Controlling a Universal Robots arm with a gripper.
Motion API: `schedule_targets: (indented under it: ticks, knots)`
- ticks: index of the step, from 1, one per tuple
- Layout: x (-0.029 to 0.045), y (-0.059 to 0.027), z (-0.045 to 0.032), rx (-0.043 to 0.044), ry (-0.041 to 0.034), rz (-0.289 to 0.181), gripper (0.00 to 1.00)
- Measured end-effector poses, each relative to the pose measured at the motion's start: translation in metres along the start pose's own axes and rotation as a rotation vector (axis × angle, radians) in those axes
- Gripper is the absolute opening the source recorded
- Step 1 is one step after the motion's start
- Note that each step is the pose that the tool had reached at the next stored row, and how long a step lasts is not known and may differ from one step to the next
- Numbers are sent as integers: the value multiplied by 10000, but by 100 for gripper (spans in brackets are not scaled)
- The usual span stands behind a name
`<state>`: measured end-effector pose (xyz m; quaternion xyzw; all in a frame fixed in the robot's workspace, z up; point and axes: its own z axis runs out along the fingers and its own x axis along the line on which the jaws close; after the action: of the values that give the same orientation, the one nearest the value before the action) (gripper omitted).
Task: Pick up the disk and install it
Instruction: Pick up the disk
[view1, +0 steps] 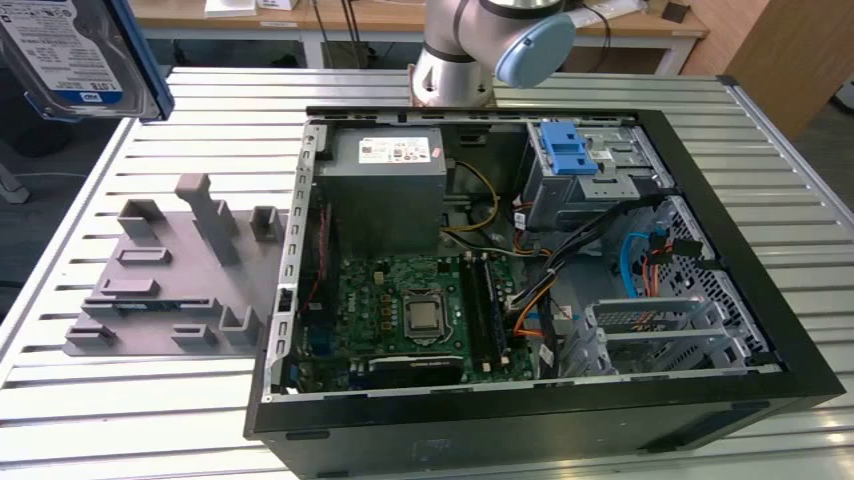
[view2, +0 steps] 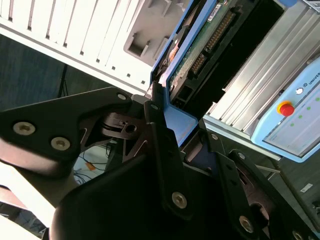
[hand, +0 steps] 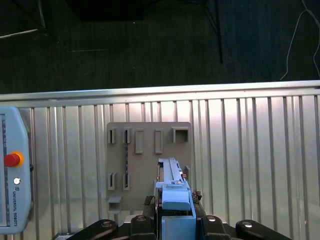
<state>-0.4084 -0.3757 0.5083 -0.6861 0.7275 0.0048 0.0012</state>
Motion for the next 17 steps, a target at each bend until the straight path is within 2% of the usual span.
schedule_targets:
  ticks: [10, 17]
  knots:
    - [79, -77, -1, -13, 2, -48, 36]
    - [94, -189, -2, -19, 2, -74, 36]
